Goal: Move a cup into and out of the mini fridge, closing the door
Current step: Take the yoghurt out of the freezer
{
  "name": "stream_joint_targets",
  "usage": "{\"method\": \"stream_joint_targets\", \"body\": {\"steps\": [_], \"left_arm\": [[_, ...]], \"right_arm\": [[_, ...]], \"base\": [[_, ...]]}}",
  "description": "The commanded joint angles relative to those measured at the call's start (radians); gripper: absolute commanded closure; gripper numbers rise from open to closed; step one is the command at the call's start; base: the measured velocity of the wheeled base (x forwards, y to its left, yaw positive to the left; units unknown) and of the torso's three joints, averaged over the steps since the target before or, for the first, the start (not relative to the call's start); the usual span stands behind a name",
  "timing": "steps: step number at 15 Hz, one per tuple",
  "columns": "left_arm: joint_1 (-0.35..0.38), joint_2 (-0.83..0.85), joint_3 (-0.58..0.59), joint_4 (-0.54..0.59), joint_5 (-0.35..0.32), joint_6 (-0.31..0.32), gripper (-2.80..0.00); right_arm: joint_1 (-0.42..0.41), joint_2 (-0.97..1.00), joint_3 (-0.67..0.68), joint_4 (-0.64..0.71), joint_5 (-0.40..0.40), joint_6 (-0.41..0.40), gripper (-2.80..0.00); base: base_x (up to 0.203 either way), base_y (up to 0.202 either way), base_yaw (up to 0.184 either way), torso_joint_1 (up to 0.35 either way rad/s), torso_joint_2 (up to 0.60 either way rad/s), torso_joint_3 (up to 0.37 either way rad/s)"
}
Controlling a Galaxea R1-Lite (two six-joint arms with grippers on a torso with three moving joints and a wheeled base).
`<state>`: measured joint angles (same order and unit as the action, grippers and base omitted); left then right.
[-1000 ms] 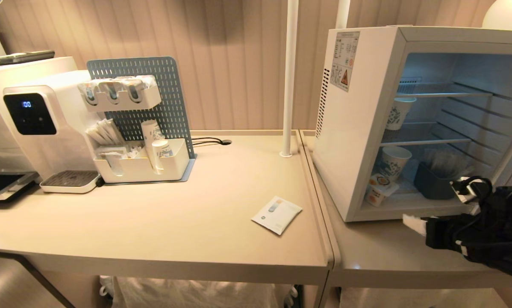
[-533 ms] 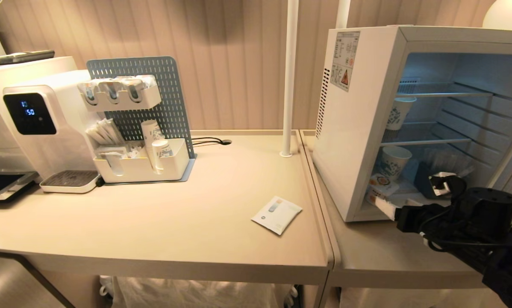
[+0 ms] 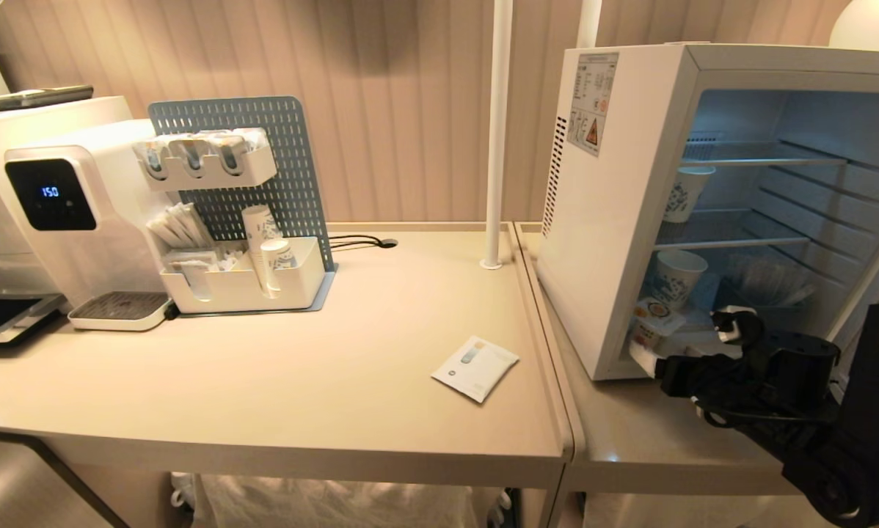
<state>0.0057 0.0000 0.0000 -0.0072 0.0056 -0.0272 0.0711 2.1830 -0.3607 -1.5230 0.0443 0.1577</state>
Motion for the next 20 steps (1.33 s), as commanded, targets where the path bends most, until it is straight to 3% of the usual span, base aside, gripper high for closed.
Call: {"method": "stream_joint_targets", "body": {"steps": [1,12,13,20], "left_arm": [[0.0,0.002,0.002,0.0,0.001,0.0,0.0],[0.0,0.002,0.002,0.0,0.001,-0.002,0.0],[0.0,0.002,0.002,0.0,0.001,-0.002,0.0],[0.0,0.002,0.002,0.0,0.001,-0.002,0.0]], "right_arm": [[-0.006,0.022,-0.041,-0.007,0.0,-0.001,-2.8],[-0.008,0.014,-0.211,0.16,0.0,0.001,-2.8],[-0.007,0.011,-0.21,0.173,-0.001,0.001,0.0],[-0.007,-0.021,-0.181,0.18,0.0,0.003,0.0]], "base": [[0.0,0.0,0.0,0.0,0.0,0.0],[0.0,0.0,0.0,0.0,0.0,0.0],[0.0,0.0,0.0,0.0,0.0,0.0],[0.0,0.0,0.0,0.0,0.0,0.0]]}}
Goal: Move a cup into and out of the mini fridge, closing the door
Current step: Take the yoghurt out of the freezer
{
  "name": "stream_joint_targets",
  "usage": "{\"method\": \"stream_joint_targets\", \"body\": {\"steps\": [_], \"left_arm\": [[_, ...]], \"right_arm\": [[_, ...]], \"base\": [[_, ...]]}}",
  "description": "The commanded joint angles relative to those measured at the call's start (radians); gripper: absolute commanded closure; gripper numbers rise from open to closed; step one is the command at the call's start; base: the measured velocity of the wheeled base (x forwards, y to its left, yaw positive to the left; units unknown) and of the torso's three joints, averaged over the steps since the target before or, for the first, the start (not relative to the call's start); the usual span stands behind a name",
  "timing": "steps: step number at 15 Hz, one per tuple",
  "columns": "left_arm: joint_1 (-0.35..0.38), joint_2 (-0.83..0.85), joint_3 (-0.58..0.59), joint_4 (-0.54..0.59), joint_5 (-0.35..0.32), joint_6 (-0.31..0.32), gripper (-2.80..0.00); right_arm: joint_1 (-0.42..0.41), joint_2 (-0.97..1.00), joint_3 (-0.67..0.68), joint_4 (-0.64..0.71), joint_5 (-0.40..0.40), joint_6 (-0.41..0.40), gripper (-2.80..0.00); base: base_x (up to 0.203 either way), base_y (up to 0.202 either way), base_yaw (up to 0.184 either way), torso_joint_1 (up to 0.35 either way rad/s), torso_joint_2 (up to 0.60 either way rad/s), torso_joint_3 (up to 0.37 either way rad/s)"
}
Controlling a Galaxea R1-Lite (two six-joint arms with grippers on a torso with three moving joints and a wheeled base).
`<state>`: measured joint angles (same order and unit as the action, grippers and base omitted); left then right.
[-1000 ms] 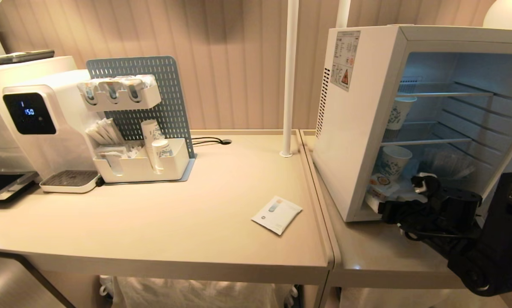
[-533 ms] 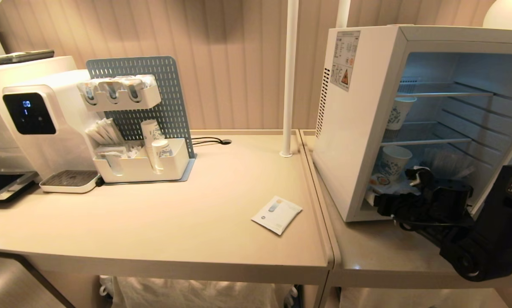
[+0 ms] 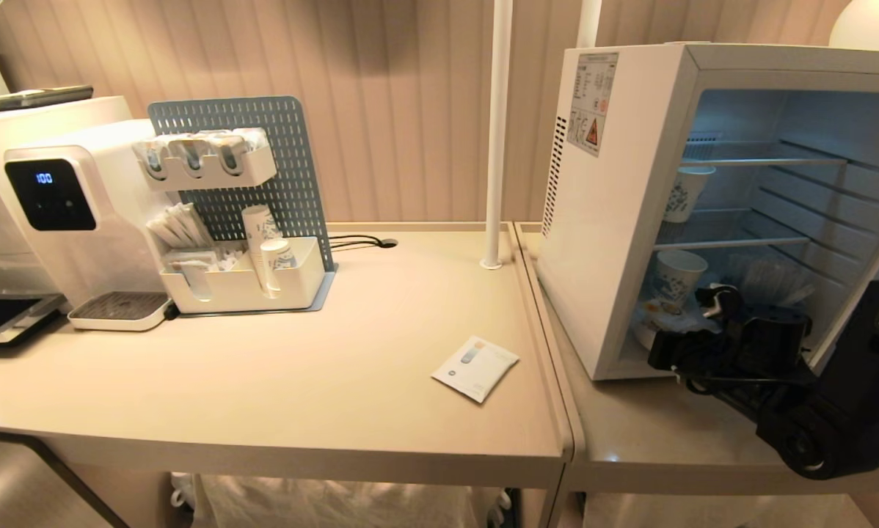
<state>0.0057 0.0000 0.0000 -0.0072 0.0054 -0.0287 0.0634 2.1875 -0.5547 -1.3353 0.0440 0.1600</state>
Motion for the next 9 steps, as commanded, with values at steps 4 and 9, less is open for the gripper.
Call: {"method": "stream_joint_targets", "body": {"steps": [4,9], "left_arm": [[0.0,0.002,0.002,0.0,0.001,0.0,0.0],[0.0,0.002,0.002,0.0,0.001,0.0,0.0]], "right_arm": [[0.002,-0.144,0.095,-0.006,0.002,0.002,0.0],[0.043,-0.354,0.308,-0.015,0.002,0.003,0.0]], "base": [[0.0,0.0,0.0,0.0,0.0,0.0],[0.0,0.0,0.0,0.0,0.0,0.0]]}}
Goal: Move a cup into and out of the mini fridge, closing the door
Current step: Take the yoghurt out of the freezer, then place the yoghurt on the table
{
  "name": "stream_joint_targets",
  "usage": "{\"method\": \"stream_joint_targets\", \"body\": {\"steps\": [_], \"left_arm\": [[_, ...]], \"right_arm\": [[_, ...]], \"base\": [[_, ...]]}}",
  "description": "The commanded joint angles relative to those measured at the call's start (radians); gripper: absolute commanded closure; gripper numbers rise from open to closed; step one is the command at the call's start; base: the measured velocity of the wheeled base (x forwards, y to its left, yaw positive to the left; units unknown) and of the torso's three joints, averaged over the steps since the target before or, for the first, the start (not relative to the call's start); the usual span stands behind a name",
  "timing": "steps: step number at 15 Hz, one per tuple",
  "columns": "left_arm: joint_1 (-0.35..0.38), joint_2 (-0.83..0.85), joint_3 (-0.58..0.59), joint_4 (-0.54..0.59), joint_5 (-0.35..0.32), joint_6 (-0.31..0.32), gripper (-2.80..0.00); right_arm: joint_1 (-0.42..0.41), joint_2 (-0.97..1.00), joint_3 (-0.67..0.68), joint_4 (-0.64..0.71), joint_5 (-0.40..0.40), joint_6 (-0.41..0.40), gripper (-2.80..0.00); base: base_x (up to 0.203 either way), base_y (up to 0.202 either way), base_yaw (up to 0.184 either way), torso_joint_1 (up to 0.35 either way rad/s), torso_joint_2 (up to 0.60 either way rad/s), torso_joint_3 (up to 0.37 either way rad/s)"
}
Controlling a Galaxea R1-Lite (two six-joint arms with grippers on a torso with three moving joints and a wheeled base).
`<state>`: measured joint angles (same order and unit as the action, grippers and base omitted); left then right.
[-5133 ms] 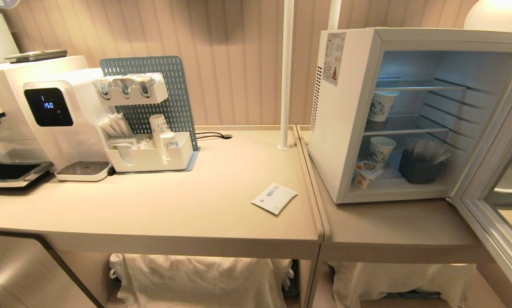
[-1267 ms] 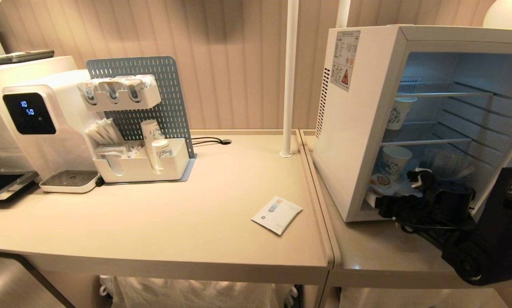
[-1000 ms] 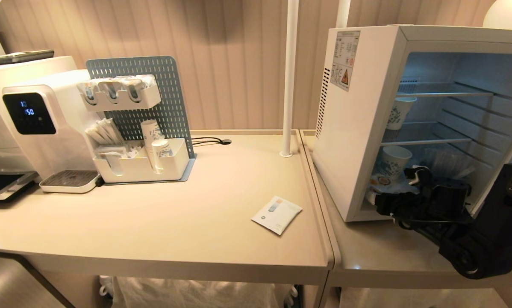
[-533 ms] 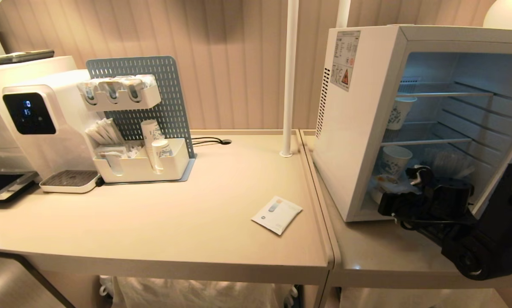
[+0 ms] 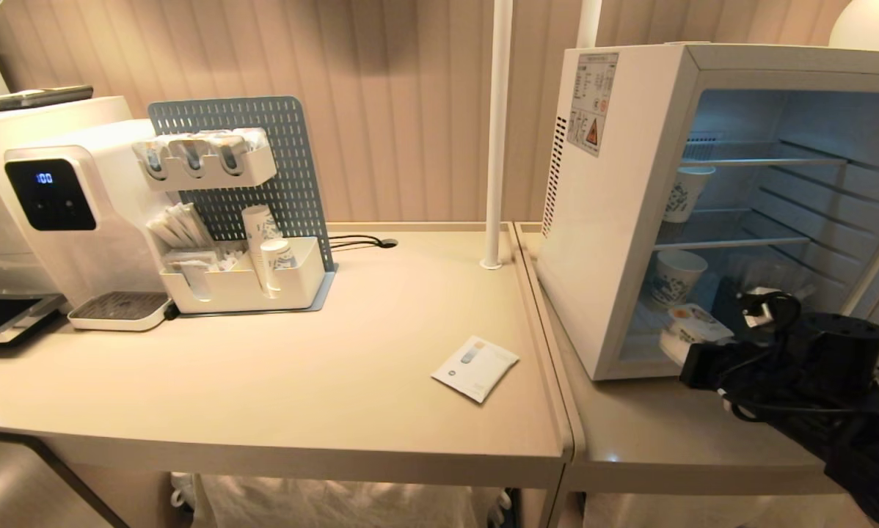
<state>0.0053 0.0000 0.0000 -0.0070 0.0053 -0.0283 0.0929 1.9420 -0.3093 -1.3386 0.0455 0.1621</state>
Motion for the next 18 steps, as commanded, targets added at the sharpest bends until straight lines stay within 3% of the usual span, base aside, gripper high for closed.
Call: {"method": "stream_joint_targets", "body": {"steps": [1,6,10,14,18], "left_arm": [[0.001,0.002,0.002,-0.001,0.001,-0.001,0.0],[0.001,0.002,0.002,-0.001,0.001,-0.001,0.0],[0.001,0.002,0.002,-0.001,0.001,-0.001,0.0],[0.001,0.002,0.002,-0.001,0.001,-0.001,0.0],[0.001,0.002,0.002,-0.001,0.001,-0.001,0.0]], "right_arm": [[0.022,-0.152,0.093,-0.012,0.0,0.001,0.0],[0.041,-0.341,0.256,-0.005,0.0,0.004,0.0],[0.057,-0.471,0.308,0.034,-0.001,0.038,0.0],[0.064,-0.693,0.301,0.223,0.001,0.042,0.0],[0.067,-0.971,0.219,0.548,0.001,0.043,0.0]], "base": [[0.0,0.0,0.0,0.0,0.0,0.0],[0.0,0.0,0.0,0.0,0.0,0.0],[0.0,0.0,0.0,0.0,0.0,0.0],[0.0,0.0,0.0,0.0,0.0,0.0],[0.0,0.0,0.0,0.0,0.0,0.0]]}}
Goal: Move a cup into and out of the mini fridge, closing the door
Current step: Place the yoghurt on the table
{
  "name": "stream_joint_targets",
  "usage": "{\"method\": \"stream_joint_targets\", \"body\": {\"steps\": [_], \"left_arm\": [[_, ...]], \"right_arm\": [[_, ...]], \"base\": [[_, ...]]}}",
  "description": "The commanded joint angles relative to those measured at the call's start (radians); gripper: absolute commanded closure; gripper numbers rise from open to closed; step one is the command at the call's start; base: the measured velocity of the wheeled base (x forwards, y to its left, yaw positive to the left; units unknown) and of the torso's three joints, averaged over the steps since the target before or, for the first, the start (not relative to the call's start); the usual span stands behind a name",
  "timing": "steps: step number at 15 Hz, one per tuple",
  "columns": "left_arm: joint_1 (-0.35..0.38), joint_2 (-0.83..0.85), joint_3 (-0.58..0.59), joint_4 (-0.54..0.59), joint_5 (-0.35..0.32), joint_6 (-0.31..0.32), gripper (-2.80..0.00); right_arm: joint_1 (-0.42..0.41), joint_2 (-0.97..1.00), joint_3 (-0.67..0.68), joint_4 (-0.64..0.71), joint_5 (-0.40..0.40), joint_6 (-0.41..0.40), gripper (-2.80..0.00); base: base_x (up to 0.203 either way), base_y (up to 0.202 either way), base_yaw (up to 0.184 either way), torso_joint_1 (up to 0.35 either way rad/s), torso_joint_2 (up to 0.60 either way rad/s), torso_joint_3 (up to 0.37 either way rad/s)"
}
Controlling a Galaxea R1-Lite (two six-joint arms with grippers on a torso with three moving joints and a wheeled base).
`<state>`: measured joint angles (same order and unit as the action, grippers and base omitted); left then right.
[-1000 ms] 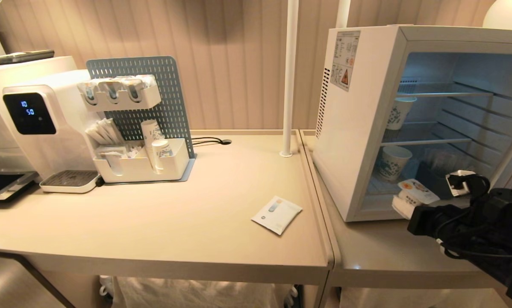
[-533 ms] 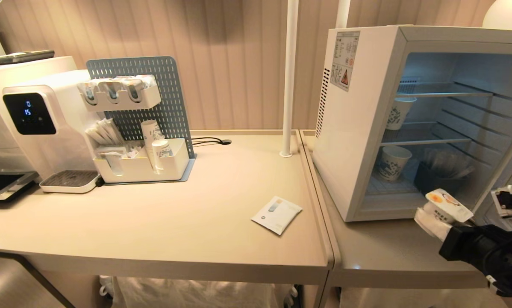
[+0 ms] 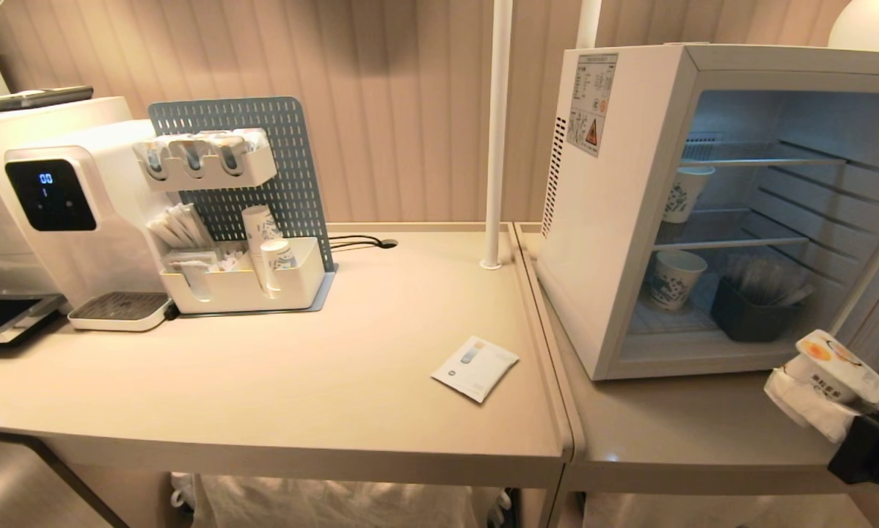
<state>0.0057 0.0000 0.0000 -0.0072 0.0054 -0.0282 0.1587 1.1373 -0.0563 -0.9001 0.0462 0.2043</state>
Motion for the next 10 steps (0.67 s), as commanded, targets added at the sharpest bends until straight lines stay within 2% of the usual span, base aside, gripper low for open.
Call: {"method": "stream_joint_targets", "body": {"steps": [1,4,6,8,10], "left_arm": [[0.0,0.002,0.002,0.0,0.001,0.0,0.0],[0.0,0.002,0.002,0.0,0.001,-0.001,0.0],[0.0,0.002,0.002,0.0,0.001,-0.001,0.0],[0.0,0.002,0.002,0.0,0.001,-0.001,0.0],[0.0,0.002,0.002,0.0,0.001,-0.001,0.0]], "right_arm": [[0.001,-0.253,-0.074,0.232,-0.007,0.002,0.0],[0.001,-0.524,-0.285,0.73,-0.118,0.005,0.0],[-0.021,-0.68,-0.419,1.001,-0.191,0.012,0.0],[-0.126,-0.797,-0.466,1.134,-0.231,0.007,0.0],[-0.172,-0.914,-0.457,1.185,-0.225,-0.014,0.0]], "base": [[0.0,0.0,0.0,0.0,0.0,0.0],[0.0,0.0,0.0,0.0,0.0,0.0],[0.0,0.0,0.0,0.0,0.0,0.0],[0.0,0.0,0.0,0.0,0.0,0.0],[0.0,0.0,0.0,0.0,0.0,0.0]]}}
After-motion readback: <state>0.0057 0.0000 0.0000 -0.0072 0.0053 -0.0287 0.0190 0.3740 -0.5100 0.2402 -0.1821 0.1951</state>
